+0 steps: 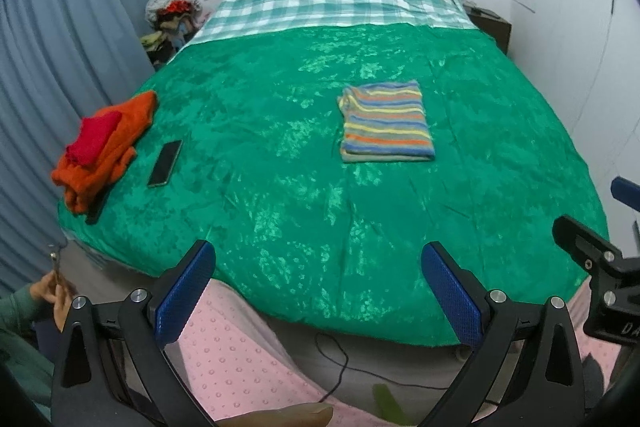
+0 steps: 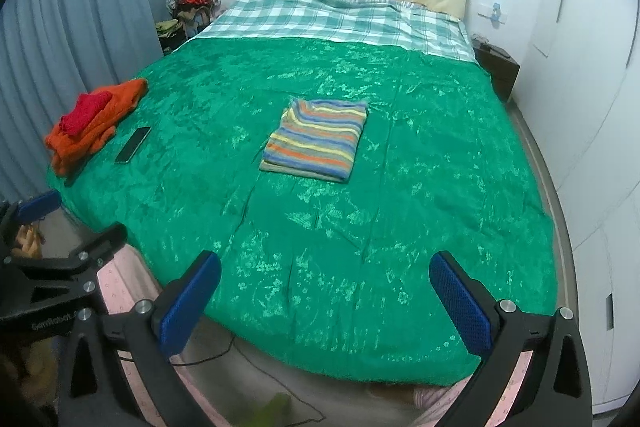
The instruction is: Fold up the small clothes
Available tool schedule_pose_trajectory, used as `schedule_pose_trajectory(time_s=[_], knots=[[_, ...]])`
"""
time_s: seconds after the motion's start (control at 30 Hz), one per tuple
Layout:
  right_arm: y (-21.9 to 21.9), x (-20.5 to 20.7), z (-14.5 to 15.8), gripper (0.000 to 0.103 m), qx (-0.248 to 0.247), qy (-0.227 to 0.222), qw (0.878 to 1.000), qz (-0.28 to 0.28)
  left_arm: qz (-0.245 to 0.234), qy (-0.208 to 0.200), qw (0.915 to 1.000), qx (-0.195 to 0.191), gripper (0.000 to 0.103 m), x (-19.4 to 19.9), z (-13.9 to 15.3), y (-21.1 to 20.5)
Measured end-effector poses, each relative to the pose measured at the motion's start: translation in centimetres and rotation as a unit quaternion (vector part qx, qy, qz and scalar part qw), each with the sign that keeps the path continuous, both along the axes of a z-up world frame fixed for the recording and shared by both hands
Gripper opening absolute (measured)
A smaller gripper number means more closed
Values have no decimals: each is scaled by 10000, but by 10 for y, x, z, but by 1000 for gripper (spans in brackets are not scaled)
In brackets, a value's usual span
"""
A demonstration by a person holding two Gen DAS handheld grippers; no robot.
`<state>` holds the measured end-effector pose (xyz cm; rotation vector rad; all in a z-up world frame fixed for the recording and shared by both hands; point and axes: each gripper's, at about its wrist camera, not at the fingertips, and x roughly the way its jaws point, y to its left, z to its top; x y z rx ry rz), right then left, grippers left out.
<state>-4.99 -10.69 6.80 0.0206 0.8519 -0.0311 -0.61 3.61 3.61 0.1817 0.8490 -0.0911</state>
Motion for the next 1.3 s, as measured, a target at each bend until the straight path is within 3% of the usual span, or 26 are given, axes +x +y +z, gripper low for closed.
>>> schedule_pose_trajectory(time_s=[0.23, 1.3], knots=[[0, 8, 0, 103, -232, -34, 9997, -78, 64, 88, 9999, -98, 103, 11, -4, 0], [-13, 11, -10, 102, -199, 69, 9993, -323, -70, 137, 9998, -98, 103, 13, -9, -14]])
